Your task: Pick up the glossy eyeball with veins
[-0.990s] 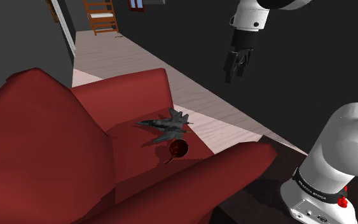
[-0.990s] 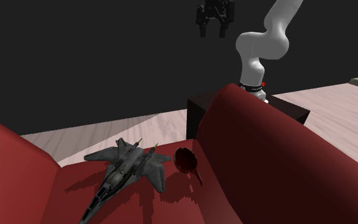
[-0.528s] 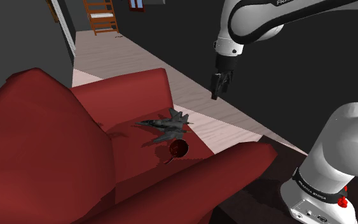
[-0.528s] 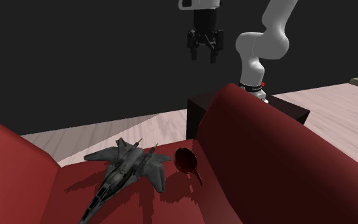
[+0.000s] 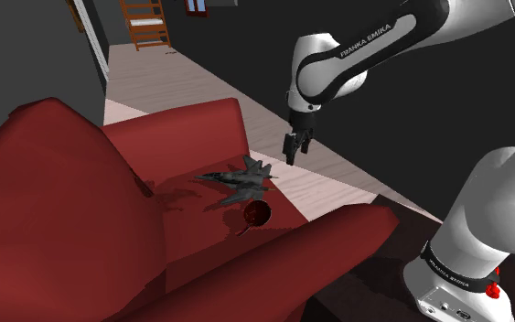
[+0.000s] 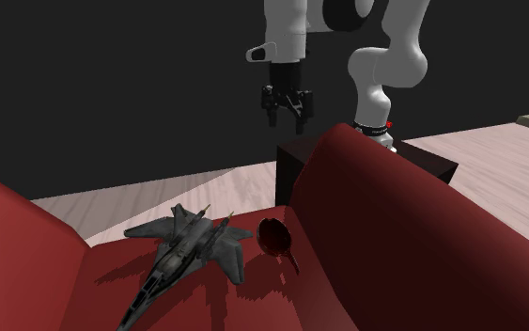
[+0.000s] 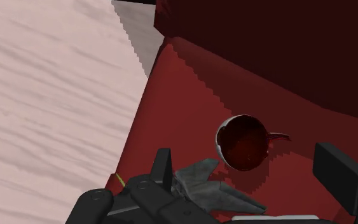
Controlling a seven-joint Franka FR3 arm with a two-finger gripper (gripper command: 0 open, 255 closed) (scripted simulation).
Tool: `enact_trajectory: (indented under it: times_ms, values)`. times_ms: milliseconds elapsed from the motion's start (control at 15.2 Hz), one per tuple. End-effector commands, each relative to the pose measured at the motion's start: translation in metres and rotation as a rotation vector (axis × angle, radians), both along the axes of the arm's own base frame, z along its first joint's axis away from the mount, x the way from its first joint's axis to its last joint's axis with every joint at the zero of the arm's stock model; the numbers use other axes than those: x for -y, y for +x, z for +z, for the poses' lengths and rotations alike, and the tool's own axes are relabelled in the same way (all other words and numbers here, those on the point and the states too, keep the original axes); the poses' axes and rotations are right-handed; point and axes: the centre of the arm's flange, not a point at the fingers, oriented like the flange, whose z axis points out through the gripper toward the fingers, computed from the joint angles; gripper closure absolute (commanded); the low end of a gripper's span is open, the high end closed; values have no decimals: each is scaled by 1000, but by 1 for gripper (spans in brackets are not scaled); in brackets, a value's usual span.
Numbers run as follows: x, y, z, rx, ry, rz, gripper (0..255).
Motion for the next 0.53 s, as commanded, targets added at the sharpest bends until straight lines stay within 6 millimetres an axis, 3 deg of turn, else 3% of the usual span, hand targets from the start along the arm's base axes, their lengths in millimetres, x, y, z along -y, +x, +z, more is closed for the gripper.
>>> enact_trajectory:
  times_ms: [0,462]
  values:
    - [-10,15,-26,-5,0,13,0]
    - [-27,59,-108,-27,-2,59,0]
